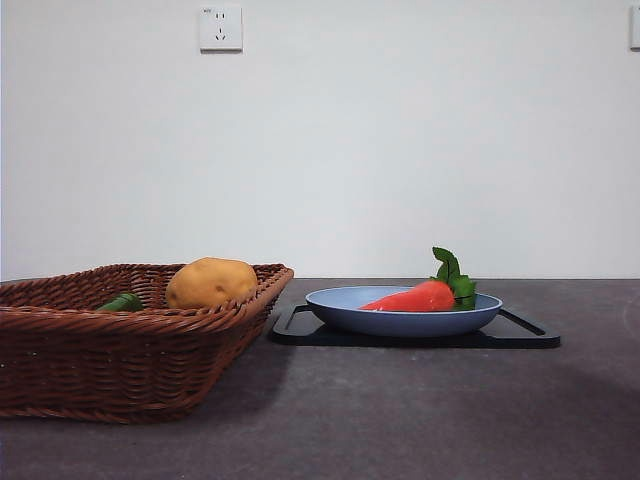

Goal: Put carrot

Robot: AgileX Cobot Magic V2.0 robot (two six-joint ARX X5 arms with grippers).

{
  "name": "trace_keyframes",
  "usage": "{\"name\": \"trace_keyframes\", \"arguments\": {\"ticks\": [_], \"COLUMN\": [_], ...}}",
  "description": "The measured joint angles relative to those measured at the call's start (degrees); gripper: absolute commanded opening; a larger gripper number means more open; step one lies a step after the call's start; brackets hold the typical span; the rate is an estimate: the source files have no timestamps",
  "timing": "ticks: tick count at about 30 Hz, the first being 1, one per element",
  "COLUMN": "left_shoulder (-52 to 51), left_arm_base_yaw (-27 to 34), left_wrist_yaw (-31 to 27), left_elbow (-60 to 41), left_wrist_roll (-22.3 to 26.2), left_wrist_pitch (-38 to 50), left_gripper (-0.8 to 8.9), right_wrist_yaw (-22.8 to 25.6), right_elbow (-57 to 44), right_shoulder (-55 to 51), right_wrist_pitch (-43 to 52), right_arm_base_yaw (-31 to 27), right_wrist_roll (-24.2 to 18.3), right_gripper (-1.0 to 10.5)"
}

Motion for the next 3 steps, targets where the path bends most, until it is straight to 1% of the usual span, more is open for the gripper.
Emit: {"name": "trace_keyframes", "arguments": {"ticks": [3], "left_shoulder": [0.00], "left_arm_base_yaw": [0.00], "left_wrist_yaw": [-0.02], "left_elbow": [0.00], "left_wrist_roll": [0.00], "left_wrist_pitch": [0.00], "left_gripper": [0.08], "right_wrist_yaw": [0.00], "right_elbow": [0.00], "right_shoulder": [0.00], "right_wrist_pitch": [0.00], "right_arm_base_yaw": [0.00], "right_wrist_roll": [0.00], "right_gripper": [0.0]}}
